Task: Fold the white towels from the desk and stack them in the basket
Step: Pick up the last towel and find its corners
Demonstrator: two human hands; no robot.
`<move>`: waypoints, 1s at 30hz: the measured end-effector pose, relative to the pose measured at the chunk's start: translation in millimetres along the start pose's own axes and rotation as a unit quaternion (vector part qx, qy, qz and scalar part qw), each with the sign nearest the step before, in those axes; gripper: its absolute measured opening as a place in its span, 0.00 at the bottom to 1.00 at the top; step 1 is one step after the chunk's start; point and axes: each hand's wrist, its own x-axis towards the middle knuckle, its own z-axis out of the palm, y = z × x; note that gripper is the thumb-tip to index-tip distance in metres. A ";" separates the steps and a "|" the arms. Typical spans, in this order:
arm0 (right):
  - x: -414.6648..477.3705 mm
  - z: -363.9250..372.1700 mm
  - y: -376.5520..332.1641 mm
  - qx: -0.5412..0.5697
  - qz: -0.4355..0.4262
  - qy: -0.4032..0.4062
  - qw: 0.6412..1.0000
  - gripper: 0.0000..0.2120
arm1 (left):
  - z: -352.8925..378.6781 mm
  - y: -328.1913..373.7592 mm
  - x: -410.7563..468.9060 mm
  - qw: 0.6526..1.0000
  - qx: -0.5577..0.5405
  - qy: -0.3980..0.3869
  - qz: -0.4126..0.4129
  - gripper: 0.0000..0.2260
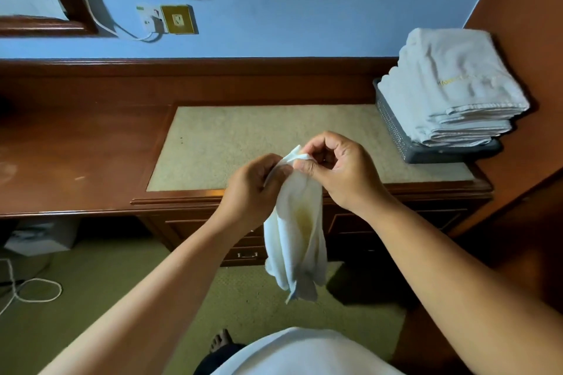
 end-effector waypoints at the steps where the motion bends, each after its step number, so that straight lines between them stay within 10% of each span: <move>1: -3.2 -1.8 3.7 -0.023 0.006 0.003 1.000 0.08 | 0.6 0.8 0.6 1.000 0.004 0.006 -0.004 0.10; 6: -33.0 -13.6 10.2 -0.188 -0.006 0.104 0.977 0.15 | 10.8 12.3 6.4 0.993 -0.053 0.044 -0.100 0.02; 11: -66.9 0.3 -7.6 -0.146 0.216 -0.084 0.962 0.28 | 28.6 41.1 9.1 0.936 -0.259 0.030 -0.237 0.16; 15: -68.3 -3.0 -0.7 -0.153 0.136 0.064 0.977 0.05 | 29.4 69.5 7.4 0.948 -0.250 -0.084 -0.178 0.16; 18: -69.2 -14.4 -1.8 -0.092 0.148 0.112 0.978 0.11 | 11.2 68.2 22.3 0.976 -0.199 -0.046 -0.068 0.11; 24: -67.4 -39.9 -12.7 0.082 0.085 -0.008 0.993 0.09 | 24.3 35.7 4.6 0.923 -0.214 -0.319 -0.017 0.19; 27: -63.6 -49.9 -24.4 0.097 0.058 -0.005 0.994 0.09 | 28.8 31.1 -0.5 0.897 -0.316 -0.301 -0.060 0.14; 30: -59.2 -57.9 -27.0 0.059 0.071 -0.001 0.996 0.08 | 23.3 33.2 -0.5 0.953 -0.219 -0.202 -0.051 0.09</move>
